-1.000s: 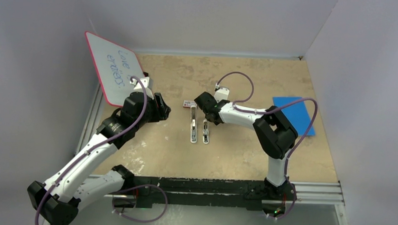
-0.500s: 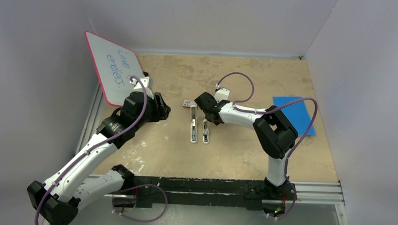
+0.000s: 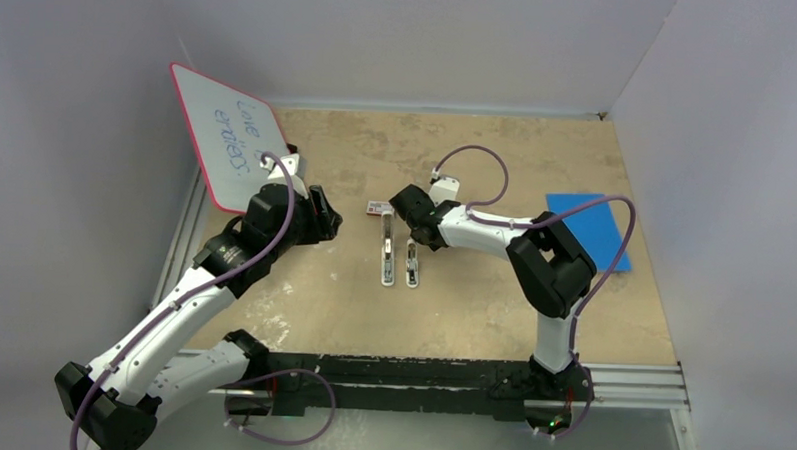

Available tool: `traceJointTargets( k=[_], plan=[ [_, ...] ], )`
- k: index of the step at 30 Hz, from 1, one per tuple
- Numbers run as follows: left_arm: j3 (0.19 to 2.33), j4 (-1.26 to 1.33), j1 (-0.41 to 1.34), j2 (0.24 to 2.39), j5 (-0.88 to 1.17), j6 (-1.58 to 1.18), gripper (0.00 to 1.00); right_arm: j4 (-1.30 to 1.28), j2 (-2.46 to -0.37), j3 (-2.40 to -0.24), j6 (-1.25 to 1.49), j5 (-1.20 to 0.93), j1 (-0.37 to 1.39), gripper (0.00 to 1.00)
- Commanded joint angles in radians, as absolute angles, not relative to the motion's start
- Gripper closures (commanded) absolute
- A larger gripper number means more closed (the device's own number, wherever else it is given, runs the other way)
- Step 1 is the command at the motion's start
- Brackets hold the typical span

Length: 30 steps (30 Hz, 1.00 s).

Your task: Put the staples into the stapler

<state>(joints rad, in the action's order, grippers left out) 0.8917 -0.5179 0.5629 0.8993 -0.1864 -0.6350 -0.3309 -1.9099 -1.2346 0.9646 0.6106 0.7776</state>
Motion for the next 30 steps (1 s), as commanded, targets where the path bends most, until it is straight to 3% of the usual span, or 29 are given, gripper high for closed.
traceJointTargets(
  k=[1, 15, 30],
  plan=[
    [0.894, -0.492, 0.556, 0.894, -0.181, -0.635, 0.50, -0.349, -1.883, -1.246, 0.979, 0.643, 0.773, 0.79],
    [0.894, -0.493, 0.555, 0.897, -0.186, -0.635, 0.50, -0.334, -1.735, -1.199, 0.947, 0.638, 0.773, 0.80],
    [0.898, -0.497, 0.557, 0.902, -0.197, -0.632, 0.50, -0.275, -1.464, -0.830, 0.905, 0.478, 0.854, 0.80]
  ],
)
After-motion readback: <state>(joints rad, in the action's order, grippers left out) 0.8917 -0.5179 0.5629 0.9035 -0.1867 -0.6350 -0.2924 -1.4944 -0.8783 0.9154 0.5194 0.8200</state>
